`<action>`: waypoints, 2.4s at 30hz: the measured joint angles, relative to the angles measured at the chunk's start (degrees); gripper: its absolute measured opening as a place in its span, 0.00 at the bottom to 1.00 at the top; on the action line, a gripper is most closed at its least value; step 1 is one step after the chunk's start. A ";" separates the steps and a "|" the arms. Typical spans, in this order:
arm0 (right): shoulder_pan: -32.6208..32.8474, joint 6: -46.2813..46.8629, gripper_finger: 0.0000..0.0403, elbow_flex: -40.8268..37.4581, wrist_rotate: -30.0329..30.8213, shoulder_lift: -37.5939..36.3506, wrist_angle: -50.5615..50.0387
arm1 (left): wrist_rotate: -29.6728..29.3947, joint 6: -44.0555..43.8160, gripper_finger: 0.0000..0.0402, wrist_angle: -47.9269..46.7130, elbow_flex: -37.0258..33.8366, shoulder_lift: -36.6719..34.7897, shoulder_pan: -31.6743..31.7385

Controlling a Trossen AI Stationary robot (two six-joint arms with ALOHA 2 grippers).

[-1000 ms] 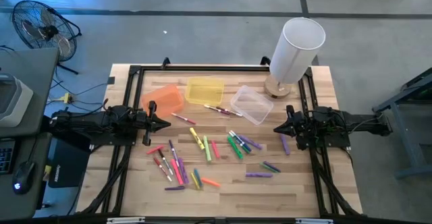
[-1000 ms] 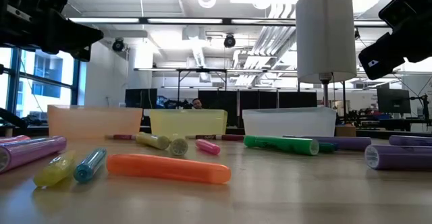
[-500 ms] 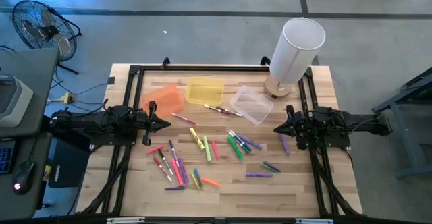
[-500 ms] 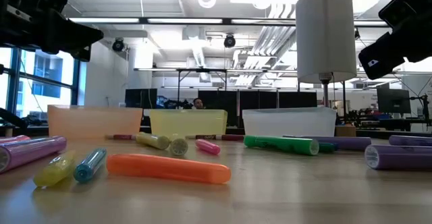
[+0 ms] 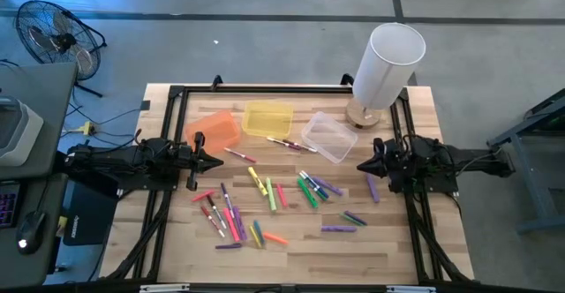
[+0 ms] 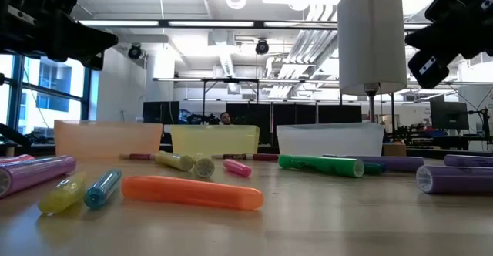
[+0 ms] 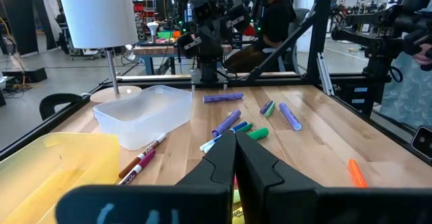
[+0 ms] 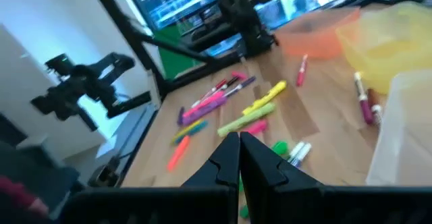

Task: Pick & Place Markers
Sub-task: Put the top right purple highlighter pen into the white bin

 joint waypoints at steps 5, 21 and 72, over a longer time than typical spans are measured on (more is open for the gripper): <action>1.82 -2.09 0.00 1.12 7.14 7.25 5.60 | -0.01 0.00 0.00 -0.01 0.00 -0.01 0.00; 5.56 24.75 0.00 42.24 24.63 51.86 -46.58 | -0.01 -0.02 0.00 0.00 0.00 -0.01 -0.01; 5.69 57.17 0.14 18.75 0.93 65.24 -36.89 | -0.01 -0.01 0.00 -0.02 0.00 0.01 -0.01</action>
